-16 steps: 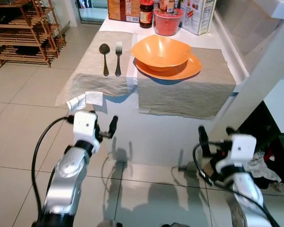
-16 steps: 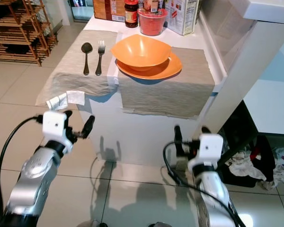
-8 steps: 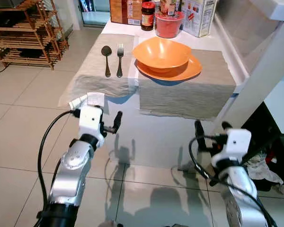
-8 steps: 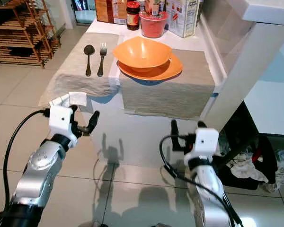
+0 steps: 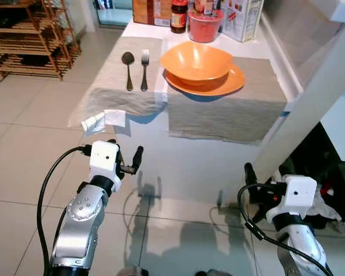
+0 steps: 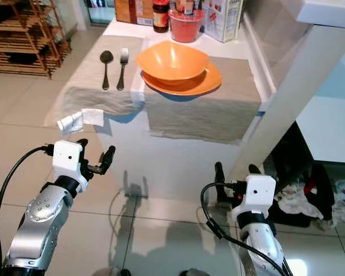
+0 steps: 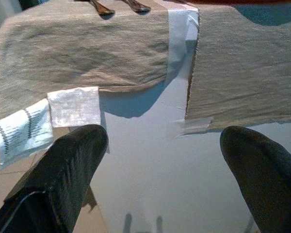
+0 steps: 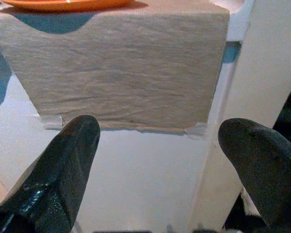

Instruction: Setting the table

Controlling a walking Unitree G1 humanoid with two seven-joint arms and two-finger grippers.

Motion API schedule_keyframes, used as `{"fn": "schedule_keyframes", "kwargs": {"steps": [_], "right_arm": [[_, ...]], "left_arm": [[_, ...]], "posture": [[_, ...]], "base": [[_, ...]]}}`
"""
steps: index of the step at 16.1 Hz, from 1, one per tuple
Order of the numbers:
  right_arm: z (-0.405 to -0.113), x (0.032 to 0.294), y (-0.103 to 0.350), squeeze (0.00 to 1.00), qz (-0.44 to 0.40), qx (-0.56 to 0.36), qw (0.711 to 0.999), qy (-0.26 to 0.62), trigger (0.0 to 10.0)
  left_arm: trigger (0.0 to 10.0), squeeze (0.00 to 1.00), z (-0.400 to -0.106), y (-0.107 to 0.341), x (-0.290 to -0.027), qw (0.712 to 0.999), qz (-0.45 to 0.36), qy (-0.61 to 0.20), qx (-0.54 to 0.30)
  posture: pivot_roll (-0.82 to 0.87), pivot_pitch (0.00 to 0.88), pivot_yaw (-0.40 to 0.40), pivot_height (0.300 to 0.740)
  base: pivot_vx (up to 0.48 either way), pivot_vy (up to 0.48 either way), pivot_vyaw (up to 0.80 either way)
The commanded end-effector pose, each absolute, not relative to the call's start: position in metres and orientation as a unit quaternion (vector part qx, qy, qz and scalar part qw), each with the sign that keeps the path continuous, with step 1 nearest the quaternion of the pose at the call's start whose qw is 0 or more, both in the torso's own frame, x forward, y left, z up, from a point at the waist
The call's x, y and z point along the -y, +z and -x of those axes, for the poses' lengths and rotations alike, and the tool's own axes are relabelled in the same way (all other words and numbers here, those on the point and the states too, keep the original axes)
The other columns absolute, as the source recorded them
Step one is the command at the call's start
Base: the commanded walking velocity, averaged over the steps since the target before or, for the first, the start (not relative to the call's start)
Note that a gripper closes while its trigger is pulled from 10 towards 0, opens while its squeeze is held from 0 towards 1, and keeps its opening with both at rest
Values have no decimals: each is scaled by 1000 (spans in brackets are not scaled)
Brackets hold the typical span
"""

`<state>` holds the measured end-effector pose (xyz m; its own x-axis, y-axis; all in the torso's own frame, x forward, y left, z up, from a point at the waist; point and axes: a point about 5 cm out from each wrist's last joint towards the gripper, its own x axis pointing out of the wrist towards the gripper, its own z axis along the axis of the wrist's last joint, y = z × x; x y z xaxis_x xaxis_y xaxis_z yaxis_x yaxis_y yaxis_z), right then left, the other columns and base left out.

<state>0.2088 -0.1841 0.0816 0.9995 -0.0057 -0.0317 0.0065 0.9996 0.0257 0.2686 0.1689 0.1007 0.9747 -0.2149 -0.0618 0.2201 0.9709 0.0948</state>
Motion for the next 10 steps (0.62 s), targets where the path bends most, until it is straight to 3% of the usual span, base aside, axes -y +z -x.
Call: {"fn": "schedule_keyframes", "kwargs": {"steps": [1, 3, 10], "right_arm": [[-209, 183, 87, 0, -13, -11, 1000, 1, 10000], [-210, 181, 88, 0, -14, -9, 1000, 4, 10000], [-223, 177, 107, 0, -3, 49, 999, -6, 10000]], "left_arm": [[10000, 0, -267, 106, -169, 993, -48, -109, -18], [10000, 0, -267, 110, -168, 992, -50, -112, -7], [10000, 0, -275, 128, -160, 991, -53, -120, 31]], "posture": [[-10, 122, -10, 740], [-5, 113, -8, 740], [12, 64, 2, 740]], "base": [[0, 0, 0], [139, 0, 0], [441, 0, 0]]}}
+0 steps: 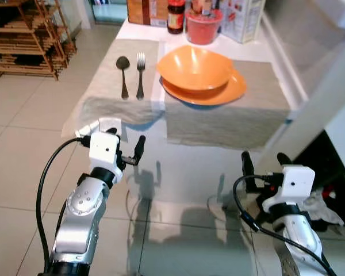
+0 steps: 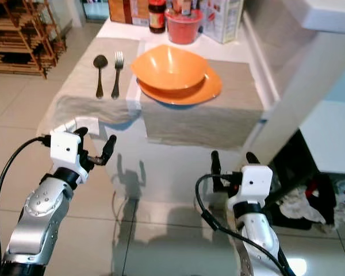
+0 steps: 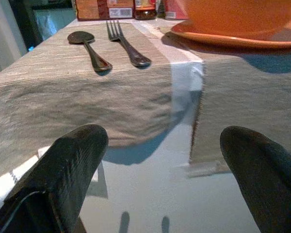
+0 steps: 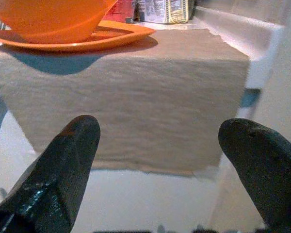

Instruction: Setting the table

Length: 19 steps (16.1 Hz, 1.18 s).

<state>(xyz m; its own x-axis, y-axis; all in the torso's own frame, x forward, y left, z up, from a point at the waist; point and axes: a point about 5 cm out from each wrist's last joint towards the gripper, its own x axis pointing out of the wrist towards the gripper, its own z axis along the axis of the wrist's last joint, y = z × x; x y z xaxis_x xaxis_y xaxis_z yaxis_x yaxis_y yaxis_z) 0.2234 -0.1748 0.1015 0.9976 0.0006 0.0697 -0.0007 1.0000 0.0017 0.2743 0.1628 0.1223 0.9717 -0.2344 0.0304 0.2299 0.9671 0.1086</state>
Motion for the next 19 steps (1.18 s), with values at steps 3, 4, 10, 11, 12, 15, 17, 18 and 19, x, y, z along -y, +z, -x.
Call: {"fn": "schedule_keyframes", "kwargs": {"steps": [3, 4, 10, 11, 12, 15, 17, 18, 19], "right_arm": [[-226, 178, 107, 0, -4, 50, 999, -11, 10000], [-226, 177, 106, 0, -4, 50, 999, -11, 10000], [-229, 174, 104, 0, -5, 45, 999, -4, 10000], [-229, 174, 104, 0, -5, 45, 999, -4, 10000], [-229, 175, 104, 0, -4, 46, 999, -5, 10000], [-229, 175, 103, 0, -6, 45, 999, -8, 10000], [-231, 174, 104, 0, -7, 48, 999, -12, 10000], [-231, 174, 104, 0, -7, 49, 999, -12, 10000], [-231, 175, 104, 0, -6, 48, 999, -13, 10000]], "left_arm": [[10000, 0, -277, 128, -161, 991, -53, -121, 31], [10000, 0, -278, 128, -162, 991, -53, -118, 30], [10000, 0, -280, 127, -162, 993, -51, -106, 24], [10000, 0, -280, 127, -162, 993, -51, -105, 25], [10000, 0, -282, 130, -161, 993, -53, -105, 28], [10000, 0, -293, 140, -163, 992, -62, -99, 38], [10000, 0, -293, 135, -163, 993, -61, -99, 28], [10000, 0, -292, 134, -162, 993, -60, -101, 27], [10000, 0, -290, 132, -159, 992, -61, -107, 25]], "posture": [[15, 63, 9, 740], [16, 61, 10, 740], [20, 52, 5, 740], [20, 52, 5, 740], [21, 52, 8, 740], [23, 48, 16, 740], [20, 44, 19, 740], [20, 44, 19, 740], [20, 41, 18, 740]], "base": [[447, 0, 0], [0, 0, 0], [0, 0, 0], [0, 0, 0], [0, 0, 0], [0, 0, 0], [0, 0, 0], [0, 0, 0], [0, 0, 0]]}}
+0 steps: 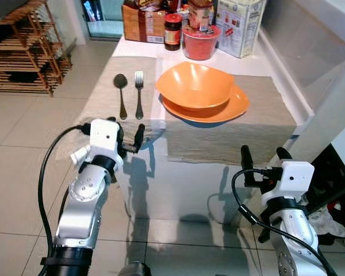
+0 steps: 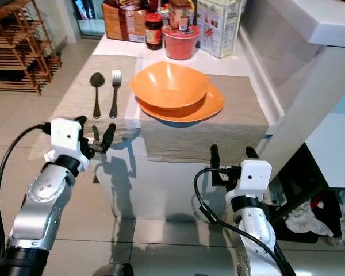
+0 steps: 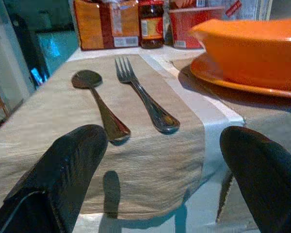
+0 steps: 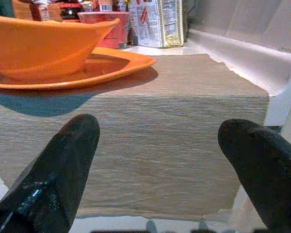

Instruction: Setting the table

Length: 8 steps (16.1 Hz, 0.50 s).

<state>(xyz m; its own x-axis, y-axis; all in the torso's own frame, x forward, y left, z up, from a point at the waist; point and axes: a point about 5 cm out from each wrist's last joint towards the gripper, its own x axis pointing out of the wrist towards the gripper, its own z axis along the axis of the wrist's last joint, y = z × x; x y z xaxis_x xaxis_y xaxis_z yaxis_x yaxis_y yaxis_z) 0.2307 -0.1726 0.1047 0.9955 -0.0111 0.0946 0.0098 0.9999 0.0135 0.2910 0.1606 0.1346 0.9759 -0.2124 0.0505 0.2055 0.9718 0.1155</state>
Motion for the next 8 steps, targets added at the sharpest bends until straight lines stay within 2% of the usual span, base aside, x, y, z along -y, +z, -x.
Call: {"fn": "schedule_keyframes", "kwargs": {"steps": [1, 2, 3, 8], "right_arm": [[-232, 175, 103, 0, -5, 47, 999, -13, 10000], [-232, 175, 103, 0, -5, 47, 999, -13, 10000], [-232, 175, 104, 0, -4, 48, 999, -13, 10000], [-238, 175, 110, 0, -2, 62, 998, -11, 10000]], "left_arm": [[10000, 0, -290, 132, -158, 992, -60, -109, 25], [10000, 0, -289, 133, -156, 991, -54, -116, 28], [10000, 0, -290, 135, -155, 991, -51, -121, 35], [10000, 0, -293, 142, -156, 991, -52, -107, 57]], "posture": [[20, 40, 18, 740], [20, 40, 18, 740], [20, 37, 18, 740], [23, 21, 18, 740]], "base": [[0, 0, 0], [0, 0, 0], [345, 0, 0], [461, 0, 0]]}}
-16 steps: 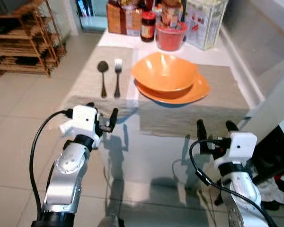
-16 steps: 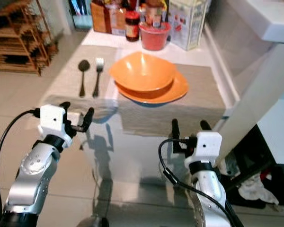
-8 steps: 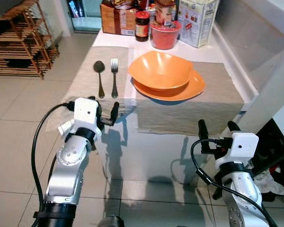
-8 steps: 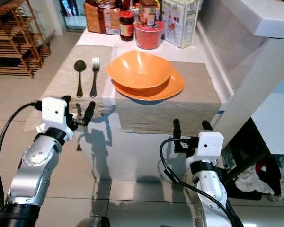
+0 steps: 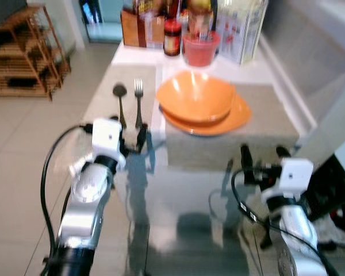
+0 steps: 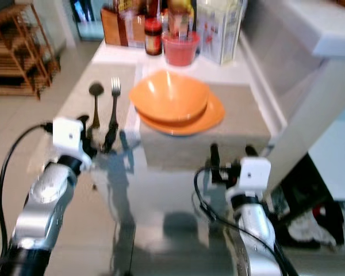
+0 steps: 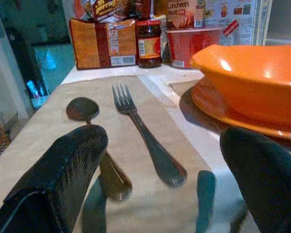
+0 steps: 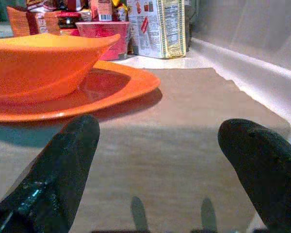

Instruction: Setting the table

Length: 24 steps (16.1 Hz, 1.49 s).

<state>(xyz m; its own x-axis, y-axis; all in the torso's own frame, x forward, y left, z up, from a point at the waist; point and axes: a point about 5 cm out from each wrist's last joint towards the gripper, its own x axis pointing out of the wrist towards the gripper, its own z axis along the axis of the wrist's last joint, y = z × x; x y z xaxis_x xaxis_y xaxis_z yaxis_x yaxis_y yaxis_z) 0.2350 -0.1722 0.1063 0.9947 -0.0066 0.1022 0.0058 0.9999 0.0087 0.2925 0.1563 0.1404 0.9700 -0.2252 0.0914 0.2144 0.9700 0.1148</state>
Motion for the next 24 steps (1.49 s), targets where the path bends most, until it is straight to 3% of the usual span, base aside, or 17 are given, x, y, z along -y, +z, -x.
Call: {"fn": "schedule_keyframes", "kwargs": {"steps": [1, 10, 16, 24], "right_arm": [[-238, 174, 112, 0, -2, 66, 998, -10, 10000], [-231, 177, 128, 0, -4, 98, 995, -30, 10000], [-243, 206, 150, 0, 12, 127, 989, -76, 10000], [-245, 195, 140, 0, 10, 108, 993, -56, 10000]], "left_arm": [[10000, 0, -293, 143, -156, 991, -56, -103, 58], [10000, 0, -298, 156, -153, 990, -60, -102, 82], [10000, 0, -308, 170, -145, 988, -48, -117, 94], [10000, 0, -309, 170, -150, 988, -57, -97, 103]], "posture": [[24, 18, 17, 740], [23, 0, 20, 740], [14, 0, 28, 740], [21, 0, 25, 740]], "base": [[450, 0, 0], [0, 0, 0], [0, 0, 0], [396, 31, 0]]}}
